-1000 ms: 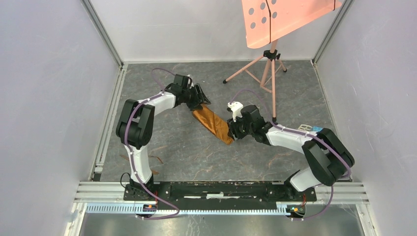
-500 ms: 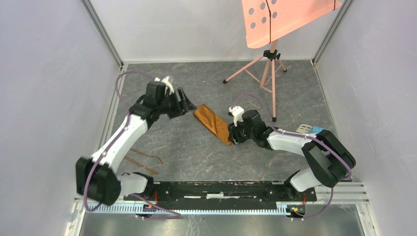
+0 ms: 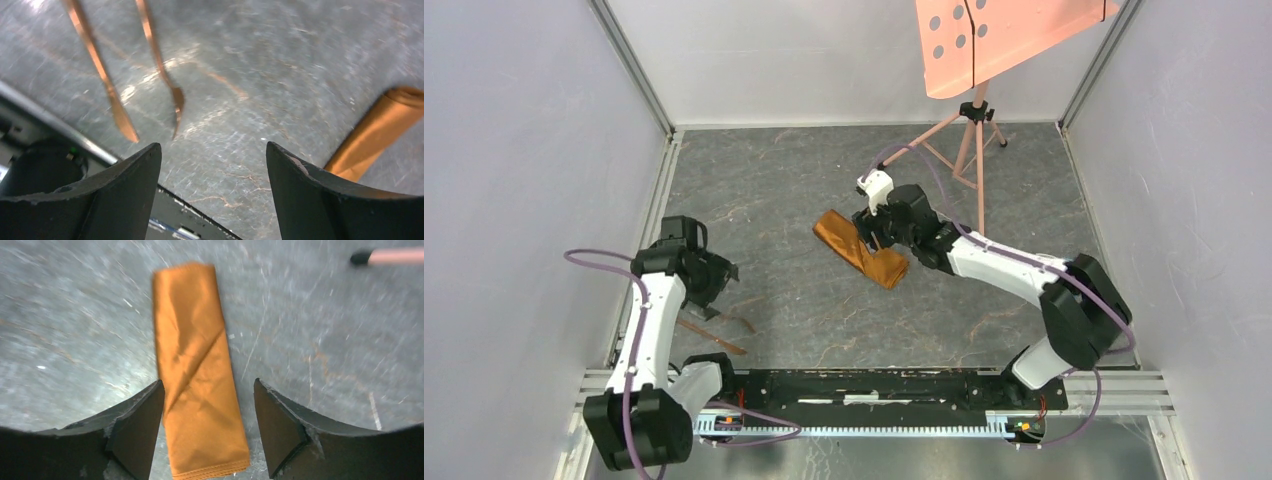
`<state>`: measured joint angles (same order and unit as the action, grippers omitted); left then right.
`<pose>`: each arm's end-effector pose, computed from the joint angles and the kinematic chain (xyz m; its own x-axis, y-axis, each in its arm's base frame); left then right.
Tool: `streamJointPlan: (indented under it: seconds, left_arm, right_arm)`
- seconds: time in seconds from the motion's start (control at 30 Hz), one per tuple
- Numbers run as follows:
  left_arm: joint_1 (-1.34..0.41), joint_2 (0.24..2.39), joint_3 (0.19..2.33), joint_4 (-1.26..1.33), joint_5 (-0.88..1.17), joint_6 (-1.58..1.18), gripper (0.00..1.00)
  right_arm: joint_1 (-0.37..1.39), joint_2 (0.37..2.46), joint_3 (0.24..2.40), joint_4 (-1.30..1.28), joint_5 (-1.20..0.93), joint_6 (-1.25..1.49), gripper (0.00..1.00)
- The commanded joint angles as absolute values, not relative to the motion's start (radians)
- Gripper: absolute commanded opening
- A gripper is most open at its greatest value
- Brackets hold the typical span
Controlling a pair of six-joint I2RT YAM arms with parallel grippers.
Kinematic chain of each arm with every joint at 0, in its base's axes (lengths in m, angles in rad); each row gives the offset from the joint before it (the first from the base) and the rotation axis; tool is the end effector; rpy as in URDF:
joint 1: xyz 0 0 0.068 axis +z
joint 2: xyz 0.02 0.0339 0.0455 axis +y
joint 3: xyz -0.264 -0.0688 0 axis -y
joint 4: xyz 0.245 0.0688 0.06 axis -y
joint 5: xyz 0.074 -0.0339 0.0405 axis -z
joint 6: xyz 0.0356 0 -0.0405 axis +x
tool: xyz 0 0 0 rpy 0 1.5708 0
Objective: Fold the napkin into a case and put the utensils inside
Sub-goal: Smooth out the smaller rectangle-folded napkin at the center of the board, then pick up the fork from the center of the board.
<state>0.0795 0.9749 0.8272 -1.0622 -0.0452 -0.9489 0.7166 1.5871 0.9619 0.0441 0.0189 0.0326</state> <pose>0.1610 0.0144 0.2528 -0.4659 -0.8516 -0.2401 -0.8135 0.5190 -0.2624 0.2641 0.2292 0.2226 -0.4347 -0.3355 -0.8358 -0.6310 0.7756 0.0169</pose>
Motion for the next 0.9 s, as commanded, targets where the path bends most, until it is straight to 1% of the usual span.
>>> streamJointPlan:
  seconds: [0.0, 0.03, 0.07, 0.17, 0.2, 0.27, 0.3, 0.33, 0.37, 0.43, 0.5, 0.6, 0.7, 0.8, 0.87]
  left_arm:
    - [0.177, 1.055, 0.848, -1.210, -0.121, -1.063, 0.83]
    - [0.207, 1.073, 0.845, -1.212, -0.149, -1.071, 0.83]
    - [0.242, 1.083, 0.837, -1.206, -0.160, -1.074, 0.82]
    - [0.343, 1.116, 0.820, -1.142, -0.151, -1.053, 0.81]
    - [0.361, 1.140, 0.821, -1.128, -0.147, -1.047, 0.80]
    - [0.396, 1.189, 0.836, -1.124, -0.114, -1.014, 0.80]
    - [0.401, 1.209, 0.858, -1.128, -0.114, -0.982, 0.80]
    - [0.401, 1.216, 0.883, -1.135, -0.135, -0.945, 0.82]
    - [0.403, 1.210, 0.915, -1.144, -0.167, -0.918, 0.86]
    - [0.402, 1.172, 0.978, -1.160, -0.256, -0.862, 0.92]
    - [0.399, 1.112, 1.036, -1.151, -0.286, -0.806, 1.00]
    - [0.395, 1.029, 1.107, -1.120, -0.301, -0.713, 1.00]
    - [0.355, 1.017, 1.179, -1.154, -0.332, -0.699, 1.00]
    - [0.341, 0.999, 1.214, -1.149, -0.275, -0.727, 1.00]
    - [0.316, 0.999, 1.234, -1.129, -0.253, -0.716, 1.00]
  right_arm:
    - [0.749, 1.444, 1.008, -0.062, 0.046, -0.015, 0.73]
    - [0.753, 1.404, 0.968, -0.043, 0.006, -0.003, 0.74]
    - [0.758, 1.370, 0.925, -0.012, -0.084, -0.002, 0.74]
    - [0.799, 1.277, 0.741, 0.197, -0.274, 0.077, 0.78]
    - [0.822, 1.274, 0.695, 0.261, -0.304, 0.108, 0.80]
    - [0.872, 1.324, 0.671, 0.356, -0.360, 0.135, 0.81]
    - [0.897, 1.355, 0.666, 0.402, -0.366, 0.163, 0.86]
    - [0.933, 1.391, 0.659, 0.472, -0.364, 0.186, 0.87]
    - [0.972, 1.421, 0.655, 0.527, -0.352, 0.212, 0.90]
    - [1.058, 1.486, 0.659, 0.625, -0.274, 0.234, 0.90]
    - [1.140, 1.569, 0.714, 0.653, -0.203, 0.234, 0.90]
    - [1.252, 1.701, 0.839, 0.662, -0.090, 0.210, 0.90]
    - [1.354, 1.833, 0.956, 0.668, 0.044, 0.174, 0.90]
    - [1.426, 1.964, 1.092, 0.591, 0.213, 0.125, 0.89]
    - [1.444, 2.037, 1.193, 0.531, 0.292, 0.113, 0.87]
